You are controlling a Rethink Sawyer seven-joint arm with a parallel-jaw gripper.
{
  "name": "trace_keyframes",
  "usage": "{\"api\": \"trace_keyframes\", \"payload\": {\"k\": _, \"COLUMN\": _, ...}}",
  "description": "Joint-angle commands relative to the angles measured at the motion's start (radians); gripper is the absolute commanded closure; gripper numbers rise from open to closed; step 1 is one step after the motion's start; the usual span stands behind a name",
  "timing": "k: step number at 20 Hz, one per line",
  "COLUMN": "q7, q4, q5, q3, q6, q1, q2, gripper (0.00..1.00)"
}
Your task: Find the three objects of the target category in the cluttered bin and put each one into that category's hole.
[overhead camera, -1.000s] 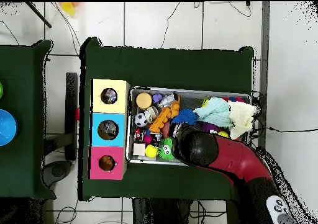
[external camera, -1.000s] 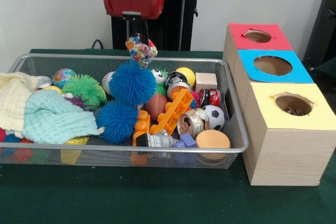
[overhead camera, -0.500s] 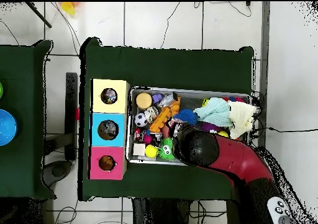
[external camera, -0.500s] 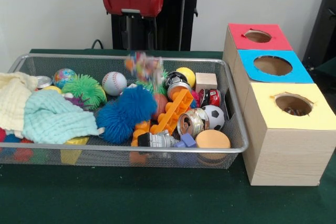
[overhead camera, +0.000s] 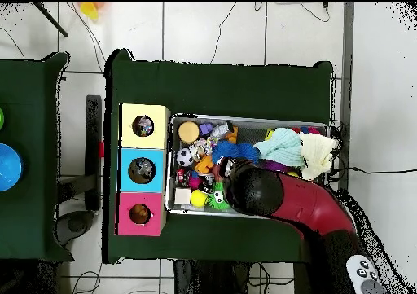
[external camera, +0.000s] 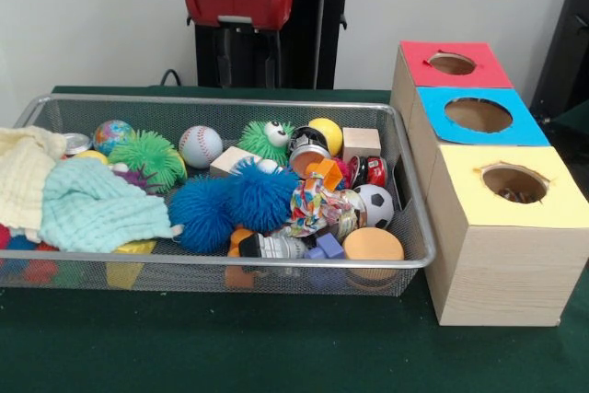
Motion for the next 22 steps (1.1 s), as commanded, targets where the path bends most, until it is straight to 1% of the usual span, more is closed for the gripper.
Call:
{"api": "trace_keyframes", "payload": {"k": 1, "q7": 0.066, "q4": -0.048, "q5": 0.020, "q3": 0.040, "q6": 0.111, "q1": 0.015, "q2": -0.039, "gripper": 0.00}}
{"api": "trace_keyframes", "payload": {"k": 2, "q7": 0.071, "q4": -0.048, "q5": 0.028, "q3": 0.042, "q6": 0.118, "q1": 0.018, "q2": -0.040, "gripper": 0.00}}
{"api": "trace_keyframes", "payload": {"k": 5, "q7": 0.095, "q4": -0.021, "q5": 0.039, "q3": 0.038, "q6": 0.099, "q1": 0.031, "q2": -0.050, "gripper": 0.00}}
{"api": "trace_keyframes", "payload": {"k": 9, "q7": 0.137, "q4": -0.042, "q5": 0.051, "q3": 0.003, "q6": 0.179, "q1": 0.078, "q2": -0.085, "gripper": 0.00}}
{"api": "trace_keyframes", "payload": {"k": 10, "q7": 0.144, "q4": -0.043, "q5": 0.056, "q3": 0.002, "q6": 0.174, "q1": 0.081, "q2": -0.079, "gripper": 0.00}}
{"api": "trace_keyframes", "payload": {"k": 11, "q7": 0.144, "q4": -0.036, "q5": 0.060, "q3": 0.005, "q6": 0.156, "q1": 0.078, "q2": -0.065, "gripper": 0.00}}
{"api": "trace_keyframes", "payload": {"k": 12, "q7": 0.149, "q4": -0.032, "q5": 0.071, "q3": 0.010, "q6": 0.140, "q1": 0.071, "q2": -0.034, "gripper": 0.00}}
{"api": "trace_keyframes", "payload": {"k": 13, "q7": 0.162, "q4": -0.041, "q5": 0.096, "q3": 0.016, "q6": 0.160, "q1": 0.065, "q2": 0.012, "gripper": 0.00}}
{"api": "trace_keyframes", "payload": {"k": 14, "q7": 0.162, "q4": -0.045, "q5": 0.091, "q3": 0.015, "q6": 0.124, "q1": 0.067, "q2": 0.040, "gripper": 0.00}}
{"api": "trace_keyframes", "payload": {"k": 17, "q7": 0.163, "q4": -0.059, "q5": 0.082, "q3": 0.003, "q6": 0.068, "q1": 0.084, "q2": 0.081, "gripper": 0.00}}
{"api": "trace_keyframes", "payload": {"k": 20, "q7": 0.149, "q4": -0.051, "q5": 0.087, "q3": 0.025, "q6": -0.007, "q1": 0.079, "q2": 0.126, "gripper": 0.00}}
{"api": "trace_keyframes", "payload": {"k": 22, "q7": 0.161, "q4": -0.062, "q5": 0.078, "q3": 0.016, "q6": -0.053, "q1": 0.093, "q2": 0.151, "gripper": 0.00}}
